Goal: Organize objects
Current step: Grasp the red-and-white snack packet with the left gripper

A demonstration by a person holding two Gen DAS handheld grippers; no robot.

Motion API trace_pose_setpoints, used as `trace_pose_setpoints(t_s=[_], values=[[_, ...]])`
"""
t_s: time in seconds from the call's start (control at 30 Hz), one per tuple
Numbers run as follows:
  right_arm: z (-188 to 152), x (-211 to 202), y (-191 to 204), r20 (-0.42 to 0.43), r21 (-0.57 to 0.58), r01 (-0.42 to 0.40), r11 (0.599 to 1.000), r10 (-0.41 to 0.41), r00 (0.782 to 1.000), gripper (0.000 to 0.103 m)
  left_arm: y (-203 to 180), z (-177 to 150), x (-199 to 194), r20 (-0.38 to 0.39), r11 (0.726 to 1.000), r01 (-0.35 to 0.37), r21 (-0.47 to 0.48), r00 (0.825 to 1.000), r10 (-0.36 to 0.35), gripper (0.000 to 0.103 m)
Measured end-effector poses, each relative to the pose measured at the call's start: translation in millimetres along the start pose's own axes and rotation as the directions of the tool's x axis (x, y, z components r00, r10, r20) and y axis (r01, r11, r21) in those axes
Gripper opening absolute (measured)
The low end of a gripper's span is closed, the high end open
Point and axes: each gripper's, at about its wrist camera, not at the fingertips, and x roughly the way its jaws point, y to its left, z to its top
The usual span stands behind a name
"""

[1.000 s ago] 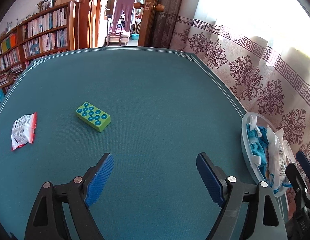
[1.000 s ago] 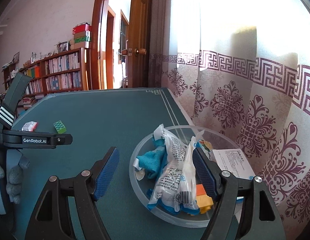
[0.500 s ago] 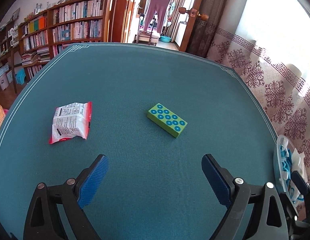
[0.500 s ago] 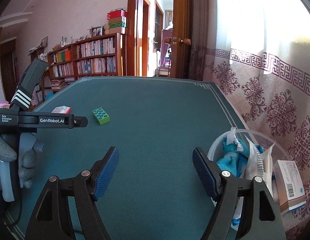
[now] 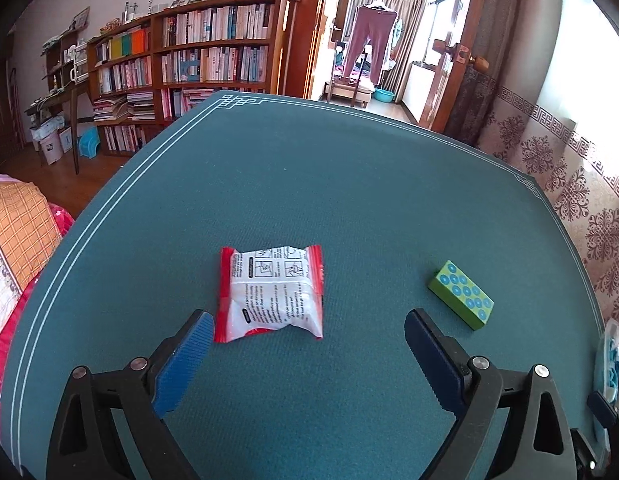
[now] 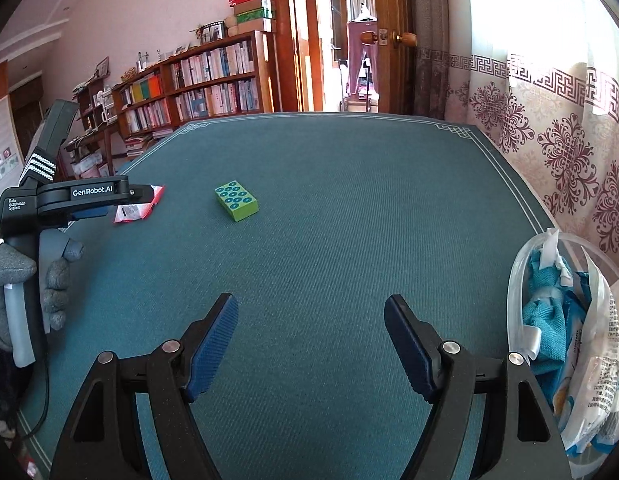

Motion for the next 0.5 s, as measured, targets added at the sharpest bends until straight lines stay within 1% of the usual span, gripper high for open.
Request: trace_pose_setpoints(t_s=[0.1, 0.2, 0.3, 0.37, 0.43, 0.47, 0.5], values=[[2.4, 7.3, 1.9, -0.014, 0.008, -0.016, 1.0, 0.016, 1.0, 0.077, 7.3, 5.3, 6.4, 0.011, 0.999, -0.042, 0.001, 0.999, 0.041, 0.098], [5.4, 15.4, 6.1, -0.029, 0.01, -0.032, 0.999, 0.033, 0.999, 0.077, 11.7, 8.5, 17.6, 0.001, 0.996, -0.085, 0.025, 0.996, 0.085, 0.098], [8.0, 21.4, 14.3, -0.038, 0.0, -0.044, 0.999, 0.044, 0.998, 0.077, 9.9, 9.4, 28.8, -0.01, 0.992, -0.114, 0.061, 0.993, 0.115, 0.098], [11.2, 25.7, 18.3, -0.043, -0.006, -0.051, 0.999, 0.051, 0.998, 0.077, 8.4, 9.3, 35.6, -0.024, 0.99, -0.118, 0.079, 0.992, 0.121, 0.093], [13.4, 30.5, 23.0, -0.049, -0.009, -0.06, 0.998, 0.06, 0.997, 0.077, 6.8, 8.7, 41.8, -0.046, 0.99, -0.111, 0.09, 0.992, 0.116, 0.083], [14.9, 33.0, 24.6, -0.053, -0.01, -0.065, 0.998, 0.065, 0.996, 0.077, 7.2, 8.6, 44.1, -0.056, 0.99, -0.106, 0.092, 0.992, 0.111, 0.081], [16.3, 35.6, 26.1, -0.057, -0.01, -0.071, 0.997, 0.07, 0.996, 0.077, 8.0, 9.5, 44.1, -0.05, 0.99, -0.105, 0.094, 0.993, 0.11, 0.08]])
